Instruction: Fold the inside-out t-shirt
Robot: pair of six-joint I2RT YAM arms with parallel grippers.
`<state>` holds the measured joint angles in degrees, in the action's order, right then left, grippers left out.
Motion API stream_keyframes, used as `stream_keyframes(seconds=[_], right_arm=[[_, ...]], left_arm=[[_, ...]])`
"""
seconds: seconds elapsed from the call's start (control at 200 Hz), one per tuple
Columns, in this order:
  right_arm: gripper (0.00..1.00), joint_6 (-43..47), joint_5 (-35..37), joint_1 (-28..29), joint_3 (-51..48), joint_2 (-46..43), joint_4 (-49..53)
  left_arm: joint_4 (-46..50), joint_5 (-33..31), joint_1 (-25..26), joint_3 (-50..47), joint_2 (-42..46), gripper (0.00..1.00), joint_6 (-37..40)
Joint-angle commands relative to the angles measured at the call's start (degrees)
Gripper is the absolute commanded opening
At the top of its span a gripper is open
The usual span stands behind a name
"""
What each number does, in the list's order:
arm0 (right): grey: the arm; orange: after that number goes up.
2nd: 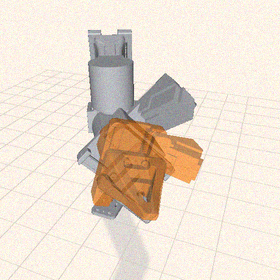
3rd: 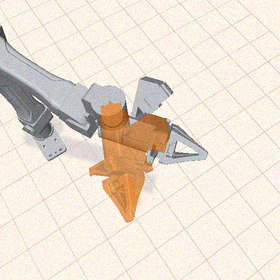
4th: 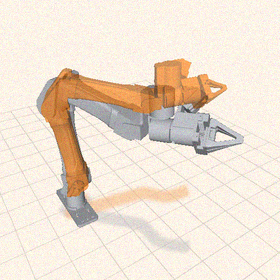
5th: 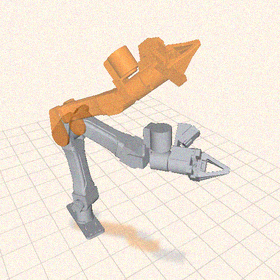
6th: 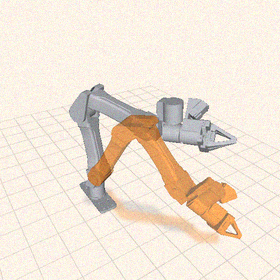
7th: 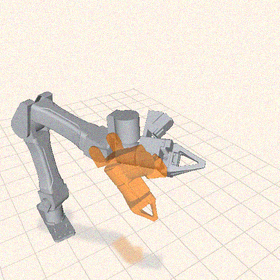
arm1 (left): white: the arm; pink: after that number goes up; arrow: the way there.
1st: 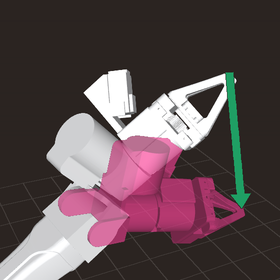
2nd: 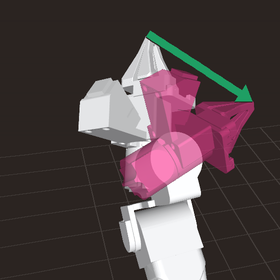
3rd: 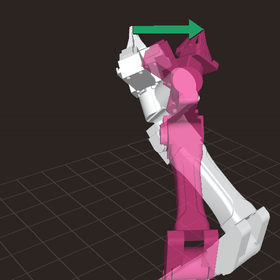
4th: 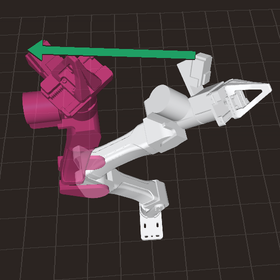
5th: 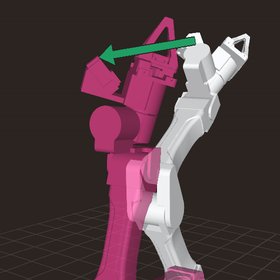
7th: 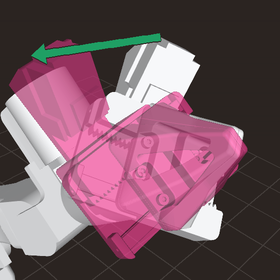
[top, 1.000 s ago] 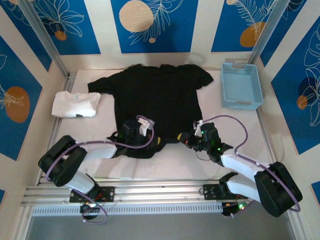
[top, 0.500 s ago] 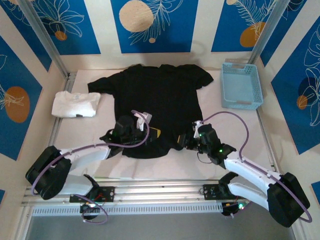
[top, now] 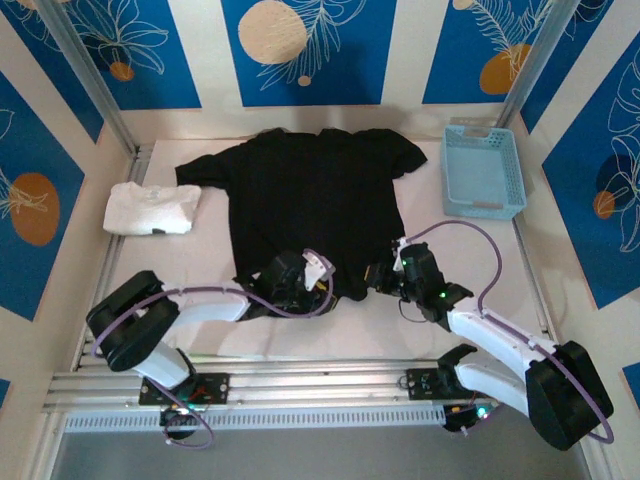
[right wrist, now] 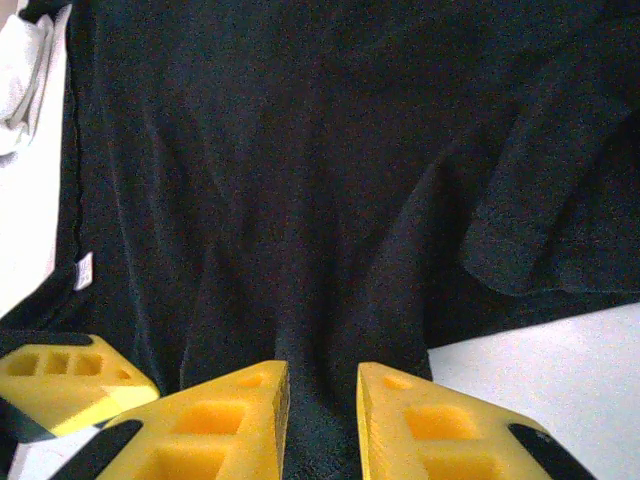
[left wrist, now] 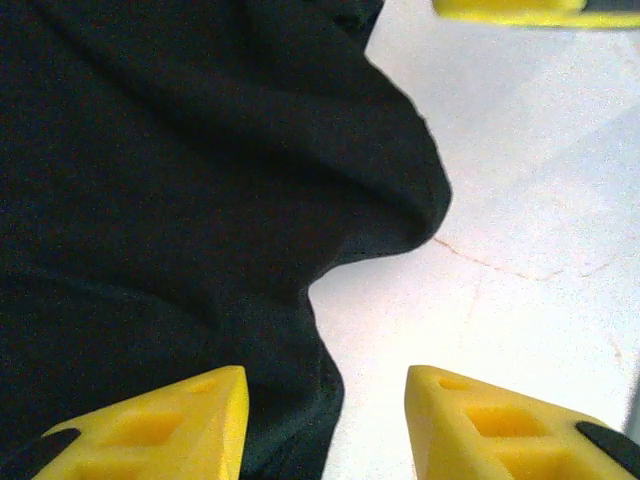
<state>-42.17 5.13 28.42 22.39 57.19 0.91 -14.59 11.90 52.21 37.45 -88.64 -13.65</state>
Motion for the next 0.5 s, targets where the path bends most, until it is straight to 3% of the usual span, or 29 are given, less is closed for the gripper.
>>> stream_keyframes(seconds=[0.0, 0.18, 0.395, 0.495], right_arm=[[0.25, -1.44, -1.41, -0.69, -0.68, -0.66, -0.55], [0.25, -1.95, -1.47, -1.31, -1.80, -1.07, -0.48], [0.25, -1.99, -1.95, -1.71, -2.27, -1.39, -0.56], [0.26, -1.44, -2.22, -1.72, -2.34, -1.73, -0.40]], left_arm=[[1.08, -1.84, 0.90, 2.49, -2.31, 0.44, 3.22], [1.44, -0.93, 0.98, 3.96, -5.06, 0.41, 3.19], [1.81, -2.91, 0.97, 3.78, -4.51, 0.09, 3.05], [1.21, -3.51, 0.99, 2.99, -2.87, 0.05, 2.50]])
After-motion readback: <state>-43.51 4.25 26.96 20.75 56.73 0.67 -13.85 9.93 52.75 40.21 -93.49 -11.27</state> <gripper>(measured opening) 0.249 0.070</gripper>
